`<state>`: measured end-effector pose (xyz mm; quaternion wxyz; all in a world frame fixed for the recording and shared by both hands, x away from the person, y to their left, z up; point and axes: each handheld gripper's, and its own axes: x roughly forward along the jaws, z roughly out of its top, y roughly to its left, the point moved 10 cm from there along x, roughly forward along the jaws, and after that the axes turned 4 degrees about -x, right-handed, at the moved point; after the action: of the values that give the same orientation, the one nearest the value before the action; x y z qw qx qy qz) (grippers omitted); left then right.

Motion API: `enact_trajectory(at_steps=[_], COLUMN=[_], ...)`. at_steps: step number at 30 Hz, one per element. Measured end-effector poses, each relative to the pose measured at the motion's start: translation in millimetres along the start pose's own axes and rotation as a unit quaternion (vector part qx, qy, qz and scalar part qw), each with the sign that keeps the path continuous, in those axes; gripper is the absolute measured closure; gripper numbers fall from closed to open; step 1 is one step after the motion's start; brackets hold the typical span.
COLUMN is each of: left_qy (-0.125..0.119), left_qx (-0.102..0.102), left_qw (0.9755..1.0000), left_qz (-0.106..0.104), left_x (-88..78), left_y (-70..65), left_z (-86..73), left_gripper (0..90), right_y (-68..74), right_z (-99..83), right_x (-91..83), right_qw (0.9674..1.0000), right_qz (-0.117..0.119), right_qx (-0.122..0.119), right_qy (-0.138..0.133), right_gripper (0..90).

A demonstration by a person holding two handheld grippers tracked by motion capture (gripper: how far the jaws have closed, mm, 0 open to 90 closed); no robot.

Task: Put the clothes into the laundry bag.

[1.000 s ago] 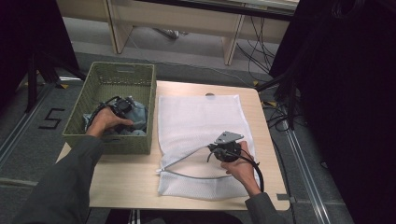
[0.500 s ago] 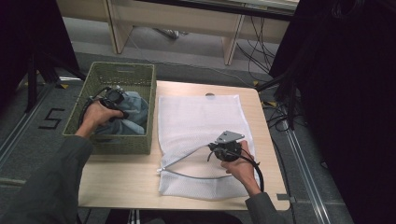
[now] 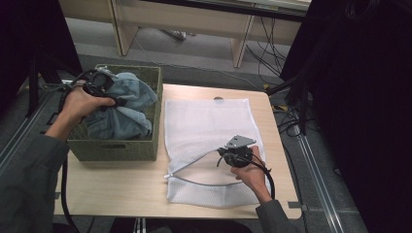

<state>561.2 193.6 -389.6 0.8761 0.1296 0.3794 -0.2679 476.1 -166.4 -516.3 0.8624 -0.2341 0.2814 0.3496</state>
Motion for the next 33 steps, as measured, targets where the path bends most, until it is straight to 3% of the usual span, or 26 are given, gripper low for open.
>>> enact_trajectory(at_steps=[1,3,6,7,8,10,11,12,15,16,18,23,26,27,28,29,30,31,32,33], left_qy=[-0.007,-0.014,-0.025,-0.032,-0.032,-0.048,-0.048,-0.061,-0.080,-0.080,-0.101,-0.120,-0.115,-0.119,-0.115,-0.115,-0.116,-0.112,-0.112,-0.111], left_qx=[0.007,0.005,0.019,0.031,0.031,0.047,0.047,0.055,0.076,0.076,0.078,0.087,0.102,0.103,0.108,0.108,0.110,0.114,0.114,0.117], left_qw=[0.9999,0.9998,0.9992,0.9982,0.9982,0.9962,0.9962,0.9946,0.9911,0.9911,0.9866,0.9796,0.9767,0.9750,0.9718,0.9718,0.9696,0.9649,0.9649,0.9630], left_qz=[-0.011,-0.014,-0.026,-0.040,-0.040,-0.056,-0.056,-0.063,-0.075,-0.075,-0.101,-0.135,-0.150,-0.157,-0.175,-0.175,-0.186,-0.209,-0.209,-0.215], left_x=[-13.0,-18.6,-36.2,-47.3,-47.3,-66.7,-66.7,-81.6,-105.5,-105.5,-129.1,-152.2,-154.0,-153.1,-149.9,-149.9,-147.8,-141.6,-141.6,-138.7], left_y=[-7.8,-12.2,-25.6,-36.4,-36.4,-52.0,-52.0,-62.5,-78.5,-78.5,-94.5,-122.8,-136.3,-144.3,-159.2,-159.2,-167.2,-184.6,-184.6,-190.3], left_z=[5.1,7.8,13.3,16.0,16.0,21.9,21.9,27.0,35.3,35.3,45.2,53.4,50.1,48.7,42.8,42.8,39.7,30.9,30.9,27.9], left_gripper=[57.3,57.2,57.3,57.3,57.3,57.3,57.3,57.4,57.5,57.6,57.7,57.6,57.6,57.5,57.6,57.5,57.5,57.5,57.5,57.5], right_y=[-0.6,-0.8,-1.0,-2.2,-2.2,-2.7,-2.7,-2.8,-3.5,-3.5,-3.7,-5.2,-5.7,-5.7,-5.4,-5.7,-5.7,-5.5,-5.5,-6.8], right_z=[0.8,0.7,1.9,2.3,2.3,2.7,2.7,2.9,4.4,4.4,5.9,7.7,7.8,8.6,8.0,8.6,8.6,8.4,8.4,9.7], right_x=[0.1,-0.1,-1.2,-1.5,-1.5,-2.5,-2.5,-3.4,-3.4,-3.4,-4.8,-5.8,-6.0,-5.8,-6.4,-5.6,-5.6,-6.6,-6.6,-5.7], right_qw=[1.0000,1.0000,1.0000,1.0000,1.0000,0.9999,0.9999,1.0000,0.9999,0.9999,0.9998,0.9998,0.9998,0.9997,0.9998,0.9997,0.9997,0.9998,0.9998,0.9995], right_qz=[0.001,-0.001,-0.005,-0.006,-0.006,-0.007,-0.007,-0.006,-0.011,-0.011,-0.010,-0.012,-0.012,-0.012,-0.008,-0.011,-0.011,-0.008,-0.008,-0.014], right_qx=[-0.004,-0.004,0.001,0.001,0.001,0.001,0.001,0.002,0.003,0.003,0.005,0.005,0.006,0.010,0.010,0.011,0.011,0.010,0.010,0.009], right_qy=[-0.003,-0.003,-0.007,-0.008,-0.008,-0.008,-0.008,-0.006,-0.013,-0.013,-0.013,-0.017,-0.017,-0.020,-0.016,-0.021,-0.021,-0.018,-0.018,-0.026], right_gripper=[89.7,89.7,89.8,89.8,89.8,89.9,89.9,89.9,89.9,89.9,89.9,89.9,89.9,89.9,89.9,89.9,89.9,89.9,89.9,89.9])
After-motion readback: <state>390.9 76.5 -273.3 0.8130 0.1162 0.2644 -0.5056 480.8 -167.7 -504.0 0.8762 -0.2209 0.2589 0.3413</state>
